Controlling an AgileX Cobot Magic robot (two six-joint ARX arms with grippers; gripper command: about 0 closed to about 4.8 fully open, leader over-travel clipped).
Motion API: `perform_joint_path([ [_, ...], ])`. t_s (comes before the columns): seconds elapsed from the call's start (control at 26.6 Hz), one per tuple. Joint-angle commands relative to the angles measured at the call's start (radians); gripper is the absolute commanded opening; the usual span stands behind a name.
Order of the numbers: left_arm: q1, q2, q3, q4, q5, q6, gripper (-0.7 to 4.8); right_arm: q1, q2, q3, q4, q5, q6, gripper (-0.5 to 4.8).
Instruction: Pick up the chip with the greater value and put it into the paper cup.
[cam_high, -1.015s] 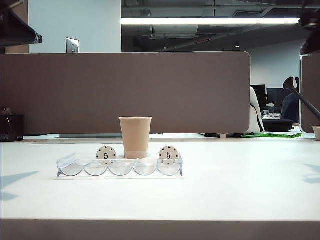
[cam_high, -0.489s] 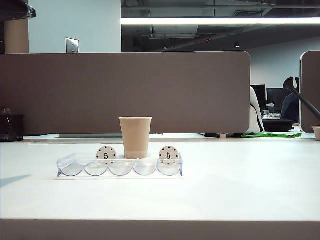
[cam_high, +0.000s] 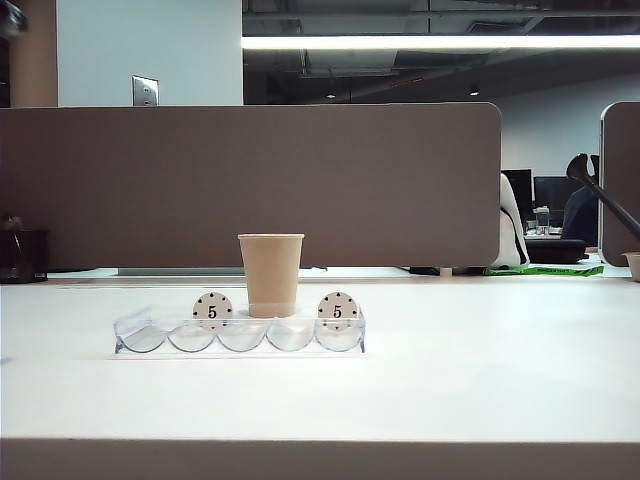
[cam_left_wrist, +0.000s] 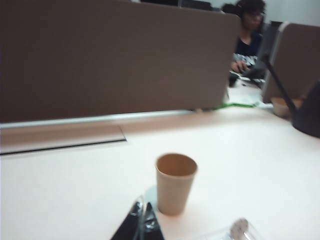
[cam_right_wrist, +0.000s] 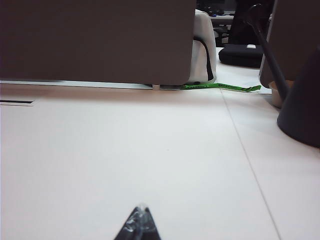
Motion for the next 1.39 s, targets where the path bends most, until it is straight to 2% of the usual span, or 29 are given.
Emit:
perform_joint_path([
  [0.04,0.000,-0.061,0.005,-0.041,-0.028,0.001,-0.06,-0.001,-0.063,-0.041,0.017,0.010,0.025,-0.05],
  [0.41,0.000,-0.176,0.005,-0.198,-0.051,0.000,-0.06,-0.001,-0.187,-0.060,-0.035,0.026,0.016,-0.05],
  [0.56,0.000,-0.259,0.005,-0.263,-0.112,0.001,-0.06,-0.001,-0.322,-0.060,-0.124,0.039,0.017,-0.05],
  [0.79,0.000,-0.333,0.004,-0.361,-0.147,0.001,-0.06,-0.008,-0.323,-0.060,-0.131,0.043,0.016,-0.05],
  [1.09,0.000,-0.405,0.002,-0.489,-0.301,0.002,-0.06,-0.013,-0.323,-0.060,-0.132,0.041,0.017,-0.05],
  [1.39,-0.001,-0.458,-0.055,-0.501,-0.286,0.001,-0.06,-0.012,-0.323,-0.060,-0.131,0.030,0.018,-0.05],
])
